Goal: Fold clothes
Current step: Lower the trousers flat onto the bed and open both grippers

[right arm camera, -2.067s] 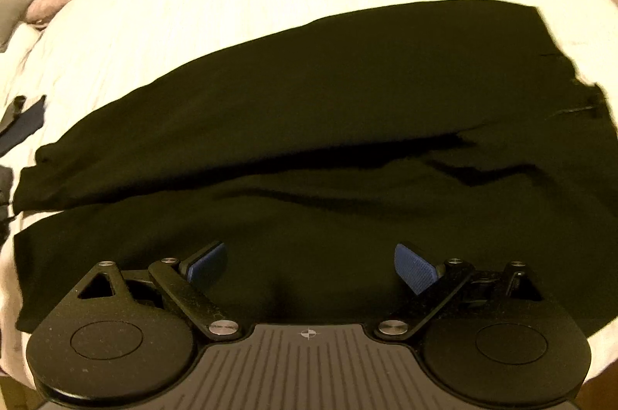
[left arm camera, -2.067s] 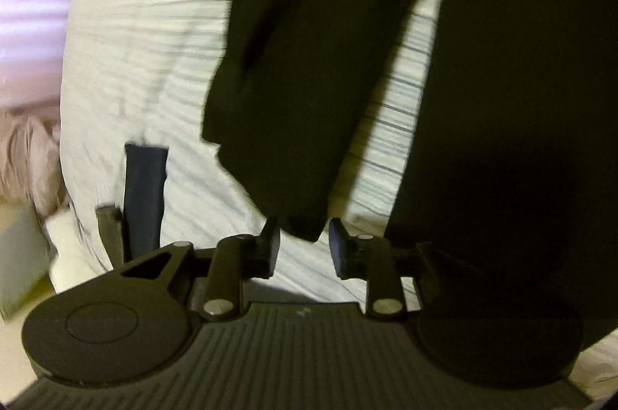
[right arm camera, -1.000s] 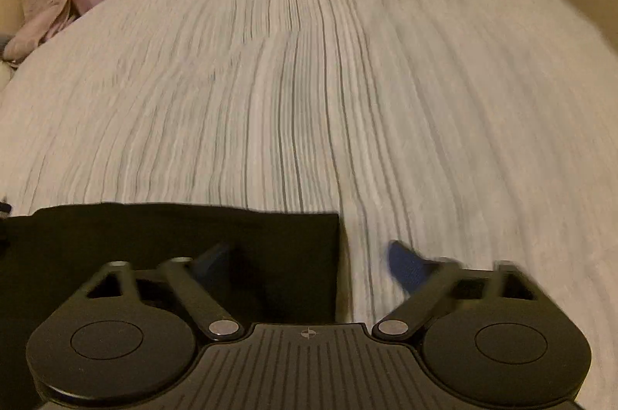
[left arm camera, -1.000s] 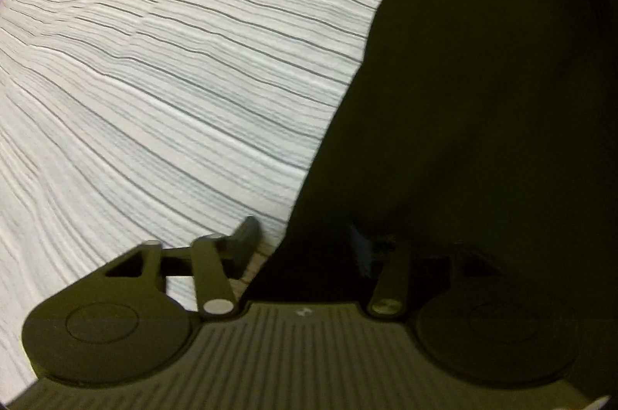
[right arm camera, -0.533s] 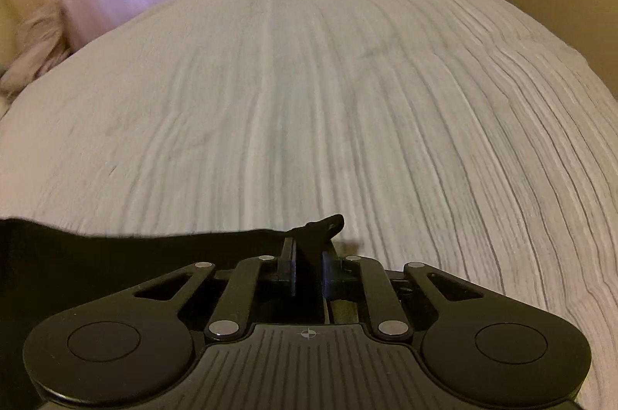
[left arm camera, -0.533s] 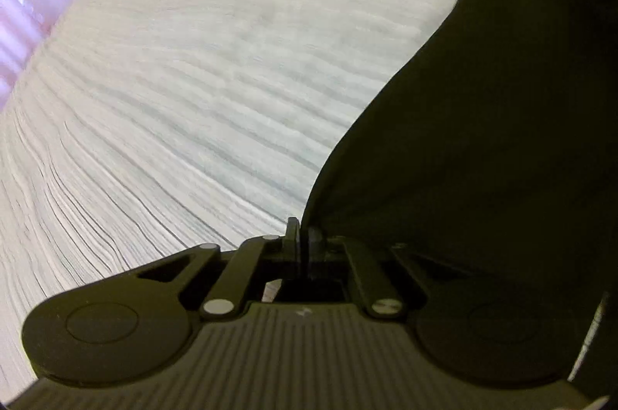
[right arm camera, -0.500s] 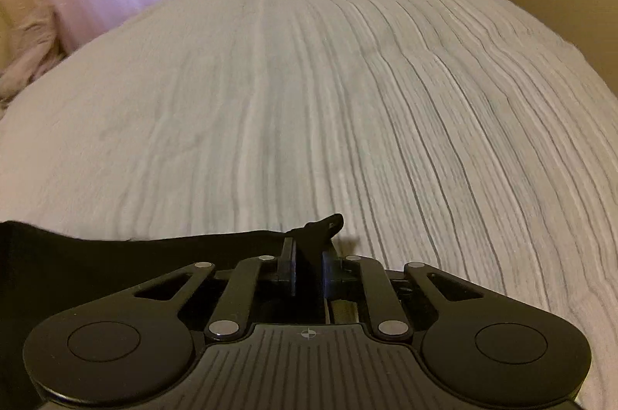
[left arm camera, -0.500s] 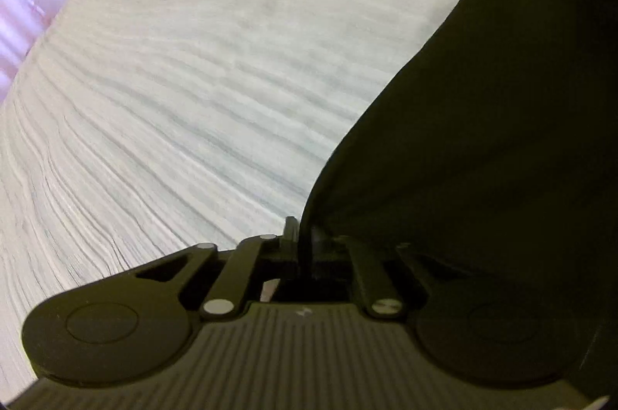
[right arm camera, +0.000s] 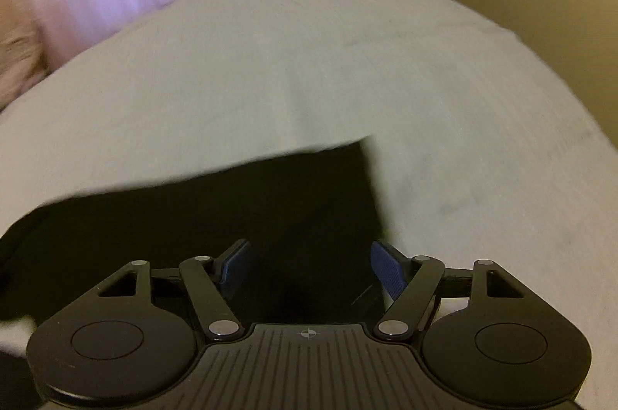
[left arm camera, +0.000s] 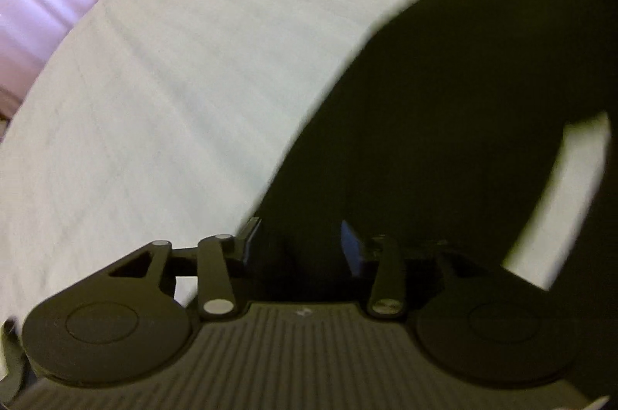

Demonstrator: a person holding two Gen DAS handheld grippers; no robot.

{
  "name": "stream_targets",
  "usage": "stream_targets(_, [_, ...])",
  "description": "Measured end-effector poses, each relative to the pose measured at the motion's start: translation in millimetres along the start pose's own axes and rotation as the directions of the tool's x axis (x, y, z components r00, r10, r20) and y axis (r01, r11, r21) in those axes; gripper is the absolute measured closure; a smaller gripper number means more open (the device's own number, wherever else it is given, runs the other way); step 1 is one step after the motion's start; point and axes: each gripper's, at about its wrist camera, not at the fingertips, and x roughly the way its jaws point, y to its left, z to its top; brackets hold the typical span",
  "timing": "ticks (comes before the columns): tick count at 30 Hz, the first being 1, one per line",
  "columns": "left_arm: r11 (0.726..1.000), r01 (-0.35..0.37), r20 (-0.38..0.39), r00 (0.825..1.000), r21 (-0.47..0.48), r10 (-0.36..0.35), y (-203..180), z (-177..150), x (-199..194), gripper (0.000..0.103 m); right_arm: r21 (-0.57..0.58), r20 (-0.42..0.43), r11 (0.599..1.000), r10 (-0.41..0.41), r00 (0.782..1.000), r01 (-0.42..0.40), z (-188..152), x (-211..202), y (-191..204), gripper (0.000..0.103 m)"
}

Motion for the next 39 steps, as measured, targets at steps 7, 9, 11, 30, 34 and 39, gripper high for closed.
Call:
stream_targets(7, [0.957, -0.088, -0.124, 0.984, 0.275, 0.126, -17.9, -147.1, -34.4, 0.061, -0.095, -0.116, 0.981, 0.159, 0.98, -0.171, -91.0, -21.7, 126.7, 0.031])
stream_targets(9, [0.93, -0.122, -0.14, 0.974, 0.347, 0.18, -21.6, -178.7, -30.5, 0.058, -0.107, -0.149, 0.975, 0.178, 0.973, -0.195, -104.2, -16.5, 152.4, 0.031])
stream_targets(11, [0.898, -0.153, -0.132, 0.965, 0.412, 0.226, -22.3, -202.9, -25.2, 0.057, -0.117, -0.175, 0.97, 0.193, 0.965, -0.215, -115.4, -13.3, 178.5, 0.031])
stream_targets(30, [0.908, -0.15, -0.14, 0.965, 0.39, 0.22, 18.6, -271.7, -40.2, 0.09, -0.226, -0.194, 0.958, 0.135, 0.972, -0.178, -138.1, -29.3, 302.4, 0.031])
stream_targets(34, [0.959, -0.189, -0.172, 0.959, 0.212, 0.226, 55.6, -276.8, -46.6, 0.065, -0.233, -0.196, 0.959, 0.12, 0.973, -0.165, -142.3, -32.1, 306.1, 0.031])
stream_targets(39, [0.951, -0.185, -0.135, 0.979, -0.248, 0.155, 145.8, -263.2, -43.2, 0.058, -0.23, -0.199, 0.965, 0.084, 0.976, -0.129, -150.7, -34.9, 301.9, 0.031])
